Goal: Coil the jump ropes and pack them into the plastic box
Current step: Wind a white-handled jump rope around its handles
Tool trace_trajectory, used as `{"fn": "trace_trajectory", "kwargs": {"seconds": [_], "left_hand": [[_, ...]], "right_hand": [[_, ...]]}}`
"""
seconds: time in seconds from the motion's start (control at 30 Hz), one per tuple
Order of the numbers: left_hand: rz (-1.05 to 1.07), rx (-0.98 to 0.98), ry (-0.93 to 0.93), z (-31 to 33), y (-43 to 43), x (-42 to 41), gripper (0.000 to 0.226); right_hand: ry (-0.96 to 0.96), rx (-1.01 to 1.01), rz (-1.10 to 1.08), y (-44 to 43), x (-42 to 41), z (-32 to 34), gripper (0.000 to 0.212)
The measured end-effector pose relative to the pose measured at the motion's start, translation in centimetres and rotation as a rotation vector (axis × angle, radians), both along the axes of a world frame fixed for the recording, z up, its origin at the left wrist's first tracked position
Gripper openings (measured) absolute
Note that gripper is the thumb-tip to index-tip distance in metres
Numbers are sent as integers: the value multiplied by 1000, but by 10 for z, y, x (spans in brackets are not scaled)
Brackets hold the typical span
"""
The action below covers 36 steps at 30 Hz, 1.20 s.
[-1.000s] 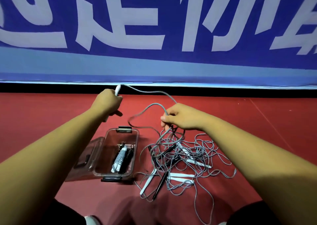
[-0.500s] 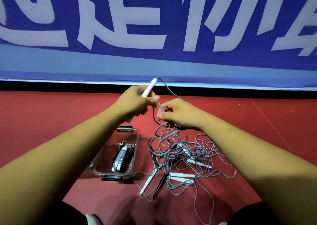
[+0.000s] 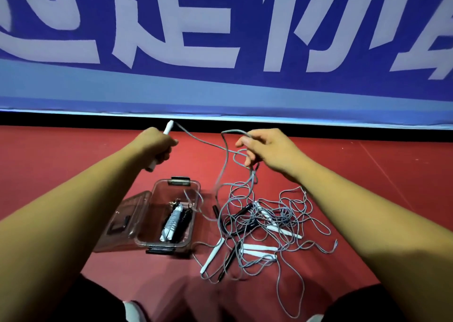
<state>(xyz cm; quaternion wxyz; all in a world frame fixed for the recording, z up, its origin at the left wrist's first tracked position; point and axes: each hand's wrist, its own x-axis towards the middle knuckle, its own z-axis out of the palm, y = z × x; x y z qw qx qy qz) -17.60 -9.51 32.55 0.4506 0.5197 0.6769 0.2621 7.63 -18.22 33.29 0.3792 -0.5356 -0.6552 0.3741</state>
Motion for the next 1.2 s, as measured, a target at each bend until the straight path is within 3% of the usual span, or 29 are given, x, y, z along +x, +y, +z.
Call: {"fn": "trace_trajectory", "kwargs": {"seconds": [0.1, 0.13, 0.2, 0.27, 0.33, 0.4, 0.57, 0.7, 0.77, 0.83, 0.87, 0.9, 0.93, 1.03, 1.07, 1.13, 1.2], "left_hand": [[-132, 21, -508, 24, -10, 19, 18], [-202, 38, -583, 30, -17, 27, 19], [-366, 32, -557, 39, -35, 42, 28], [-545, -15, -398, 40, -51, 54, 39], [-641, -13, -253, 35, -61, 61, 36], [-566, 39, -221, 31, -58, 64, 28], [-37, 109, -401, 18, -21, 42, 31], [149, 126, -449, 11, -1, 15, 31], [41, 206, -179, 10, 2, 5, 28], [-144, 273, 410, 8, 2, -2, 19], [-199, 294, 592, 10, -1, -2, 15], [-239, 318, 647, 13, -5, 2, 18], [-275, 327, 542, 16, -10, 9, 19], [-400, 202, -149, 26, -31, 32, 25], [-497, 126, -234, 28, -39, 39, 28], [-664, 64, -231, 26, -51, 50, 29], [-561, 120, -302, 27, -47, 58, 26]], "right_hand": [[146, -79, 36, -2, -3, 3, 22], [161, -106, 65, -2, -6, 3, 23], [139, -138, 83, -3, -14, 7, 24], [88, -126, 47, -2, -20, 11, 24], [88, -141, 20, -2, -20, 14, 22], [138, -225, 45, -3, -15, 14, 20], [121, -530, 186, -5, 7, 1, 12], [-18, -482, 139, -4, 22, -6, 12], [38, -421, 70, -3, 22, -6, 16], [91, -371, 39, -2, 20, -3, 18], [109, -365, 42, -2, 19, -1, 18], [108, -366, 58, -1, 17, 1, 19], [83, -366, 80, -2, 15, 3, 19], [38, -314, 112, -4, 2, 8, 21], [72, -275, 92, -4, -1, 10, 21], [155, -220, 49, 0, -4, 13, 19], [159, -224, 75, 4, 1, 12, 18]]}}
